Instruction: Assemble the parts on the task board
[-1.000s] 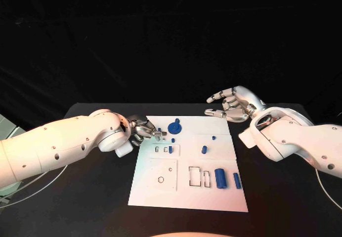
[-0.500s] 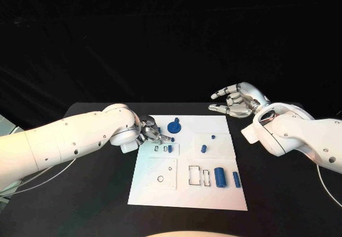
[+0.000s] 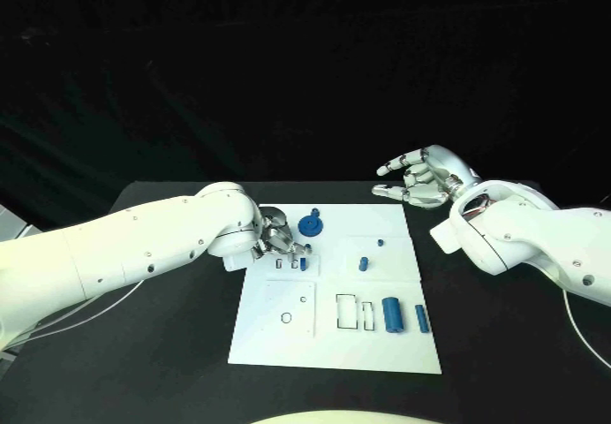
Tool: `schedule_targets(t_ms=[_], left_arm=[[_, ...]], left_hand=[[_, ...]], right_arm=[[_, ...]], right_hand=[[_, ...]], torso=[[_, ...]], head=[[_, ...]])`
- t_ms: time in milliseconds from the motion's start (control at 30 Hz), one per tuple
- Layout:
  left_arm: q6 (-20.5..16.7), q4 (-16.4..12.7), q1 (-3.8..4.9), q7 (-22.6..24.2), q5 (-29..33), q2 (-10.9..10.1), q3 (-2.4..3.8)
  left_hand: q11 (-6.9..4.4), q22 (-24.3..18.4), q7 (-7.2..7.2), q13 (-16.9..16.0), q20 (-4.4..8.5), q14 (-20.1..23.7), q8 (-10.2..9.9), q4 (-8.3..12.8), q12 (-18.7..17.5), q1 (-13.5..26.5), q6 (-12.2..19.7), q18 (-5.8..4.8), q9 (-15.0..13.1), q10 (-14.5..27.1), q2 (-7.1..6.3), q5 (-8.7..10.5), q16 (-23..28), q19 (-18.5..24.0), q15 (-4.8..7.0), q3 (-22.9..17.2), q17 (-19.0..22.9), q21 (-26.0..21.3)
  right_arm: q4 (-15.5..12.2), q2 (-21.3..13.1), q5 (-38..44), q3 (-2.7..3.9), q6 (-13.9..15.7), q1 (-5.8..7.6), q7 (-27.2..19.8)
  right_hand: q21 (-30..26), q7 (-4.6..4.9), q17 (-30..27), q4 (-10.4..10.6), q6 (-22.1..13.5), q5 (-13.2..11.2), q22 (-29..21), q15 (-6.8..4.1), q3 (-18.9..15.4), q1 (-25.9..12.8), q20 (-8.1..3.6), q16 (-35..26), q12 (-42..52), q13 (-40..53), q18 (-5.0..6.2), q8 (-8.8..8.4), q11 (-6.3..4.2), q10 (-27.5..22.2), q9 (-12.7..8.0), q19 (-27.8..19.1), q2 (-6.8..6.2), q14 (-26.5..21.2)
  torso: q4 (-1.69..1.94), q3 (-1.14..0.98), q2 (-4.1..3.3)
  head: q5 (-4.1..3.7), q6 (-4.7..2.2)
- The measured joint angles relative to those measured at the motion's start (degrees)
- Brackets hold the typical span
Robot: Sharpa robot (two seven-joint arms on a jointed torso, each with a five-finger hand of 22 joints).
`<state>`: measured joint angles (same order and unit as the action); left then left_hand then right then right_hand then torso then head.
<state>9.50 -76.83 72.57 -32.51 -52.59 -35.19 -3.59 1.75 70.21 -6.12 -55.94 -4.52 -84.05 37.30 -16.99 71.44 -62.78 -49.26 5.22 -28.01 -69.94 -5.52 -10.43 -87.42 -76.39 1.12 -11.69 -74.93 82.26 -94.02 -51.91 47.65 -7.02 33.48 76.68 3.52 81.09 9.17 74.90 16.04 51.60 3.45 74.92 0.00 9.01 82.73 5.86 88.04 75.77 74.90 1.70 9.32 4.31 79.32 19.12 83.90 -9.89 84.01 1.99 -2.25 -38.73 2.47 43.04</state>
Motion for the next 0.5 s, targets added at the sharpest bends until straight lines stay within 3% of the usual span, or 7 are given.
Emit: schedule_targets(t_ms=[300,500], left_arm=[[1.81,0.41,0.04,-0.42,-0.1,0.96,-0.13],[2.66,0.78,0.04,-0.53,-0.11,1.38,-0.24]], left_hand=[[-0.22,0.13,0.2,0.32,0.0,0.14,0.0,0.16,0.0,0.0,0.2,0.0,-0.43,0.22,0.0,0.0,0.0,0.0,0.14,0.15,0.01,0.22],[-0.22,0.28,0.4,0.32,0.0,0.21,0.0,0.34,0.0,-1.79,0.4,0.0,-1.02,0.22,0.99,0.0,0.0,0.0,0.21,-0.03,0.01,0.22]], right_arm=[[0.2,0.2,0.15,0.0,-0.25,0.0,0.6],[0.26,0.26,0.27,-0.01,-0.44,0.0,0.87]], right_hand=[[0.0,0.0,0.05,0.16,0.0,0.0,0.03,0.0,-0.16,0.0,0.0,0.0,0.0,0.05,0.0,0.0,0.0,0.0,0.0,0.0,0.0,0.0],[-0.26,0.0,0.04,0.16,0.0,0.0,0.03,0.0,-0.16,0.0,0.0,0.0,-0.21,0.05,0.0,0.0,0.0,0.0,-0.01,0.0,0.0,0.0]], torso=[[0.04,0.0,0.0],[0.03,0.02,0.0]], head=[[-0.08,0.08],[-0.15,0.18]])
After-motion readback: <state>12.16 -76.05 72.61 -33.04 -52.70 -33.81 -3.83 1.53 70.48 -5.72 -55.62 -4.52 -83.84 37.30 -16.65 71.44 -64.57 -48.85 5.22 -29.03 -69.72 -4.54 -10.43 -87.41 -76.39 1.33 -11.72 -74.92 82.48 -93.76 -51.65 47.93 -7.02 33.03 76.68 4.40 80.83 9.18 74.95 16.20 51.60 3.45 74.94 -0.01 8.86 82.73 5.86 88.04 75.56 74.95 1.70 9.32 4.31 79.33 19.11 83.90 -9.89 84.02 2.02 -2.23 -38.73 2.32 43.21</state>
